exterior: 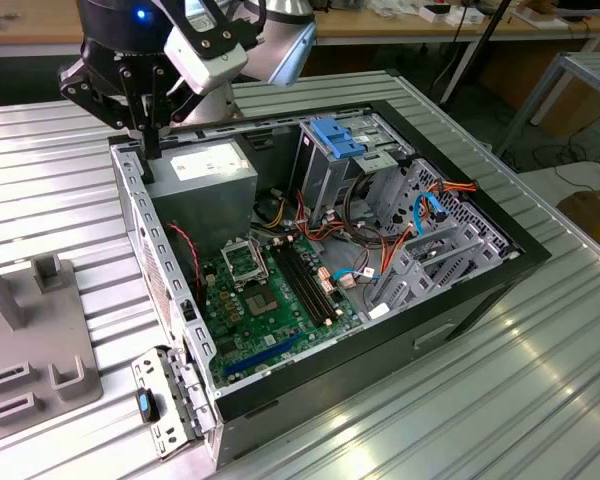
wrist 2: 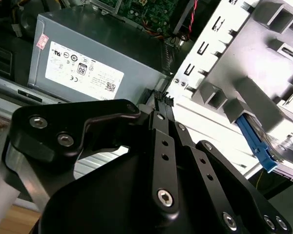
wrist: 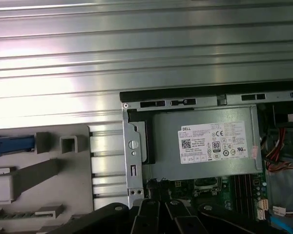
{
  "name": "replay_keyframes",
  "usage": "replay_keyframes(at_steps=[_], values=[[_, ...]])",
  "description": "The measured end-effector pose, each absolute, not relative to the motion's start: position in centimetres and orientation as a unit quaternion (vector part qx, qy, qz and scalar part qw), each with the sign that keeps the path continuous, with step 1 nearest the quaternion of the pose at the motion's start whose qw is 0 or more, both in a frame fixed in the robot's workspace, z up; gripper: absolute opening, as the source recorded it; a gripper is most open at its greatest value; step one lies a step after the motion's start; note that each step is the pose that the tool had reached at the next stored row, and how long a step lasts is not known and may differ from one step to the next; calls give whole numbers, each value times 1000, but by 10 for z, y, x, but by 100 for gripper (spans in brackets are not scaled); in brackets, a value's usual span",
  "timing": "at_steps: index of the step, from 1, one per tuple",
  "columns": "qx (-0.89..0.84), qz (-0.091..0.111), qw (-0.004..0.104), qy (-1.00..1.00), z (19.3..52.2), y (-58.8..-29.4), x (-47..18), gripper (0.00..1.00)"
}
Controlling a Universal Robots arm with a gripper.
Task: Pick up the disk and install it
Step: 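Reach for the disk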
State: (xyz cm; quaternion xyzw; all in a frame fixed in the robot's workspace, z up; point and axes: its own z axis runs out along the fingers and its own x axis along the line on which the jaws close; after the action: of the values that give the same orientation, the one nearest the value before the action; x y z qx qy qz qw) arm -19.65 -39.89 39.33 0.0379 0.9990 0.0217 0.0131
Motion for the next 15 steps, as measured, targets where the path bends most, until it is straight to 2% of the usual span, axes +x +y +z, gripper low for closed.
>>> replay_keyframes(at_steps=[15], values=[[38, 22, 13, 999, 393, -399, -210, 11]])
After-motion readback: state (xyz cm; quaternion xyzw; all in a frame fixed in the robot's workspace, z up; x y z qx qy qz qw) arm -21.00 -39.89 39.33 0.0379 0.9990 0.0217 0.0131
